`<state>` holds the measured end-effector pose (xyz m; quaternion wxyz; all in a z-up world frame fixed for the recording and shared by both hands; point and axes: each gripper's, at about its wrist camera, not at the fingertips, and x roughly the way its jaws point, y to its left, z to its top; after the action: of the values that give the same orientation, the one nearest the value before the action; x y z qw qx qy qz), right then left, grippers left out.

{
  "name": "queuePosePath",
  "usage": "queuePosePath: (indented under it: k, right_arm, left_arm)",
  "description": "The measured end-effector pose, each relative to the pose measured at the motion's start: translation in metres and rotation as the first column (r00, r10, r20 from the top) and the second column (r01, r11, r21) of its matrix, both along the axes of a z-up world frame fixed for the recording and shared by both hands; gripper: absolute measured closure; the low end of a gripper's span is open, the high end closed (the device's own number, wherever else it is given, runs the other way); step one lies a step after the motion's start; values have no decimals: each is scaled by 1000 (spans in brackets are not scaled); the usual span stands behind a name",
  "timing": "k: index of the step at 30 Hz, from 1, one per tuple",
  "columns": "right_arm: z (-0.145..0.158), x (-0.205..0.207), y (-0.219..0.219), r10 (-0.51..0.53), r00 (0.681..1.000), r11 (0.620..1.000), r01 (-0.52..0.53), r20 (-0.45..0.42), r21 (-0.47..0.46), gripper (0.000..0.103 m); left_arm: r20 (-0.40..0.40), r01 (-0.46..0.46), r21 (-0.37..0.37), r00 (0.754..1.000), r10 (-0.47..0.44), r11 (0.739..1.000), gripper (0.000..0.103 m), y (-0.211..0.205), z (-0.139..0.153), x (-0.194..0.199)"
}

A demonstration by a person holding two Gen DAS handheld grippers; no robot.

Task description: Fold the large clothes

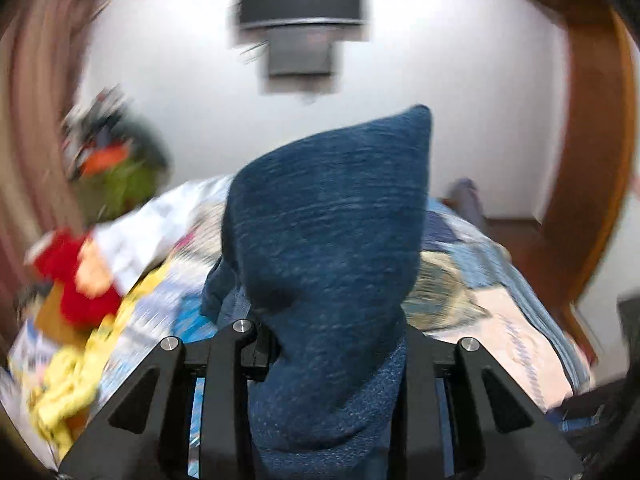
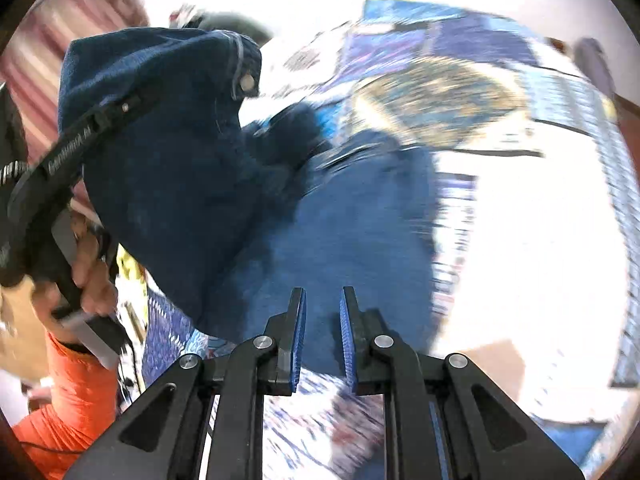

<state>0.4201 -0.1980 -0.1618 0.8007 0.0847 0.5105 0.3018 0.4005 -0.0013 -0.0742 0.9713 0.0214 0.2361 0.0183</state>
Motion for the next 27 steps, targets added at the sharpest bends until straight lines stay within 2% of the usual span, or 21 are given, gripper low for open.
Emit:
queuePosePath:
  k: [2,4,6,7,8,11,14,17,18,19,21,23,25,26,27]
  right_arm:
    - [9,-8,-26,-65,998,998,64,27,5,90]
    - [17,-13,-56,-116,992,993,116,44,-1,90]
    - [22,-18,-72,-150,988,989,150,47,-4,90]
    - [23,-23,-81,-162,986,987,162,46,-3,90]
    - [23,-28,-88,-171,984,985,172,43,-7,90]
    - [23,-41,-97,-177,983,983,179,43,-28,90]
    - [23,-47,-94,-164,985,985,166,50,-53,90]
    - [28,-51,-86,-134,987,987,141,88,-75,90]
    - [31,-53,-80,-119,987,989,128,106,-78,90]
    - [36,-54,-73,-103,987,991,113,125,-77,90]
    - [46,-54,-62,-77,984,993,89,159,-72,90]
    - [59,-54,-46,-45,979,996,58,197,-61,90]
    - [70,-53,-28,-18,975,998,31,222,-55,90]
    - [75,-52,-21,-7,972,998,21,233,-54,90]
    - [80,-51,-10,7,968,999,6,250,-50,90]
  left_arm:
    - [-29,102,66,995,-100,993,74,-38,-12,-2]
    - [-112,205,110,975,-193,973,74,-65,-36,-6]
    - [-252,316,126,927,-278,940,73,-86,-74,-11]
    - [-296,343,126,909,-294,931,72,-91,-88,-14]
    - [-316,354,135,901,-299,925,71,-93,-97,-18]
    - [-325,376,188,896,-303,907,68,-93,-106,-36]
    - [-348,388,123,879,-327,913,60,-79,-99,-42]
    - [-395,393,-7,844,-364,919,40,-61,-93,-48]
    - [-407,395,-62,828,-385,916,36,-53,-90,-53]
    - [-406,396,-87,824,-396,914,36,-51,-86,-57]
    - [-369,402,-104,834,-410,910,36,-39,-75,-73]
    - [-329,373,-60,868,-371,926,35,-22,-61,-83]
    - [-305,338,-51,891,-337,940,35,-2,-50,-87]
    - [-290,312,-43,905,-311,949,33,9,-44,-89]
    - [-277,286,-32,918,-284,958,27,19,-40,-91]
